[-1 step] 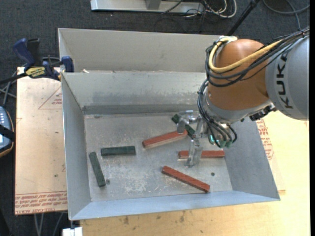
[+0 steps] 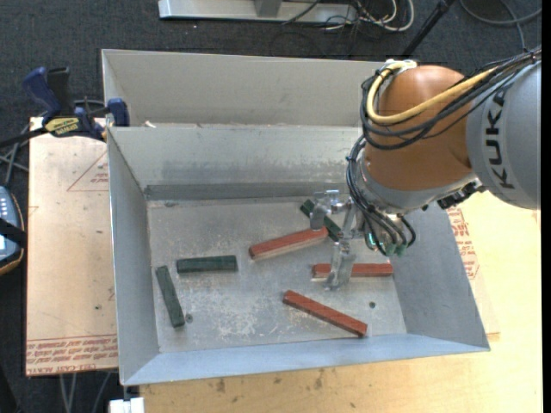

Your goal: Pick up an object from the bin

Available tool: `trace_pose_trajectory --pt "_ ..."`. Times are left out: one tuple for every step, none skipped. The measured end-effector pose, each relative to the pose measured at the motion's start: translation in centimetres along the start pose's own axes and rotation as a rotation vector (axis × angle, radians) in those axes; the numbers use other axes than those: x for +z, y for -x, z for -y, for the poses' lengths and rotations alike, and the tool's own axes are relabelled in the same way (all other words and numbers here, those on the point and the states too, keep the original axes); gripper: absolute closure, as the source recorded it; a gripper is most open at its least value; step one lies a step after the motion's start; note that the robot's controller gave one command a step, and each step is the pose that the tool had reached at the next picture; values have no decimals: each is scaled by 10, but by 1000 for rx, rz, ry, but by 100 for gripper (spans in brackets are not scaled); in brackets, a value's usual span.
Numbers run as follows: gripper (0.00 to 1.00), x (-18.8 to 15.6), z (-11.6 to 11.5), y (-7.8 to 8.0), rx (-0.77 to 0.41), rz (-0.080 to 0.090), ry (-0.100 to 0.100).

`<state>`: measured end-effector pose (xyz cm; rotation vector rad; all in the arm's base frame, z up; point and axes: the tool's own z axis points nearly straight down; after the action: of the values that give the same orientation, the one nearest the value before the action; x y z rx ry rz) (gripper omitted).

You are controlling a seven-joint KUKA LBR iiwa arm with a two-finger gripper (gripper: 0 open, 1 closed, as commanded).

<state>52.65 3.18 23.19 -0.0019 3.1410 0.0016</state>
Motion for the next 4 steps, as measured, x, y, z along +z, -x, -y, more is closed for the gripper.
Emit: trace_pose_trajectory --pt "0 50 23 18 -20 8 0" --pt "0 78 81 18 -69 -2 1" --pt "0 109 110 27 27 4 -2" --pt "100 161 99 30 128 0 0"
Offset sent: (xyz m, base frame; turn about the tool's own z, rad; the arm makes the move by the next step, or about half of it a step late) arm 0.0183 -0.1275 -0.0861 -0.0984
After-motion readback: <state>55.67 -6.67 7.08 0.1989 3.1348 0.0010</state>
